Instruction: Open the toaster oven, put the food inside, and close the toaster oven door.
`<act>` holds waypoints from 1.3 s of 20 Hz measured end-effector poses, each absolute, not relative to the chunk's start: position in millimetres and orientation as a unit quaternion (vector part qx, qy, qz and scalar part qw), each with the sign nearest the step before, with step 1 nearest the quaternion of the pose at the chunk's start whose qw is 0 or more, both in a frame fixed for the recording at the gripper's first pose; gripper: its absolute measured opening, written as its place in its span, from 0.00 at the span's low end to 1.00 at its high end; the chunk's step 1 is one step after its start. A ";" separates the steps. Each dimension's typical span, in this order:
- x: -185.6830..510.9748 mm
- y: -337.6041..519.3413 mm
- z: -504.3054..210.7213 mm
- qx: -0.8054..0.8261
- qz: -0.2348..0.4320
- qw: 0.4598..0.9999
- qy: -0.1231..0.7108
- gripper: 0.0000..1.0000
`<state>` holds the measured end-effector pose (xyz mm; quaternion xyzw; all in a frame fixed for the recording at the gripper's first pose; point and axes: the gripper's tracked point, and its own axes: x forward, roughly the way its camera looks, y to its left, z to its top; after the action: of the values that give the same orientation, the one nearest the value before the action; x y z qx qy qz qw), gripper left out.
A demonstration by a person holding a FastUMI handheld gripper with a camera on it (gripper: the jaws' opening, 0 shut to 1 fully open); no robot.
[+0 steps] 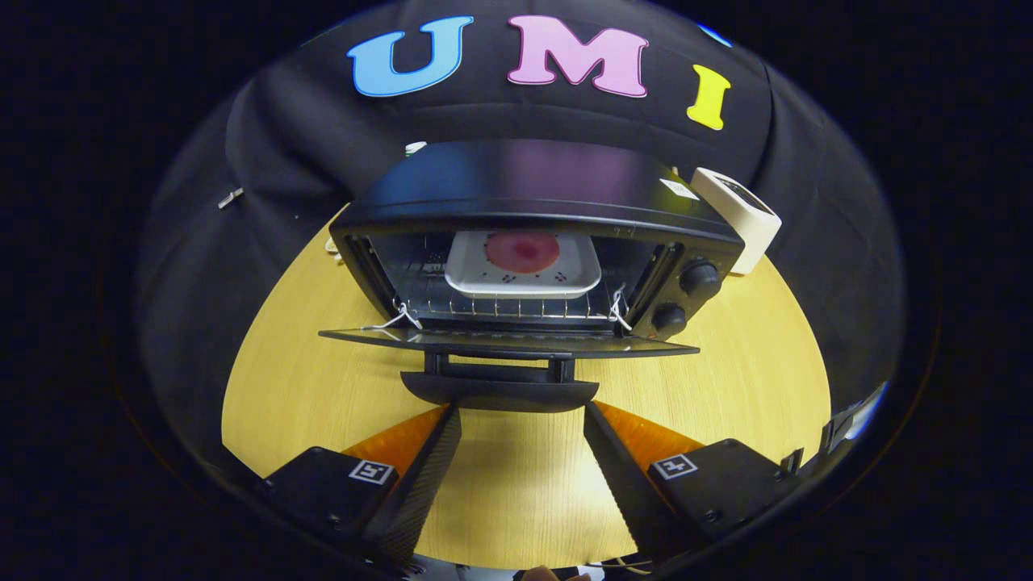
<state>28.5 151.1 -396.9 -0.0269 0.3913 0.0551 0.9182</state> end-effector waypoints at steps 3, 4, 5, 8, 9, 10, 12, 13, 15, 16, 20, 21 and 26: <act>35.0 152.4 -386.0 -0.029 0.060 0.924 0.377 1.00; 35.5 152.5 -381.0 -0.027 0.062 0.926 0.371 1.00; 35.1 152.2 -374.2 -0.027 0.063 0.930 0.362 1.00; 28.6 148.8 -359.2 -0.030 0.068 0.938 0.339 1.00; 33.2 147.5 -358.2 -0.030 0.069 0.940 0.334 1.00; 33.5 145.0 -355.7 -0.030 0.070 0.942 0.327 1.00; 31.4 139.6 -350.0 -0.031 0.073 0.946 0.314 1.00; 29.9 136.7 -346.1 -0.033 0.074 0.948 0.307 1.00; 30.2 132.0 -336.7 -0.037 0.077 0.952 0.293 1.00; 30.5 128.5 -329.7 -0.038 0.078 0.954 0.286 1.00; 37.5 115.0 -295.1 -0.025 0.080 0.964 0.253 1.00; 40.2 110.3 -284.4 -0.022 0.080 0.966 0.245 1.00; 51.0 84.3 -230.1 0.001 0.076 0.976 0.203 0.99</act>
<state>51.0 84.3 -230.1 0.0007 0.2027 0.0759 0.9763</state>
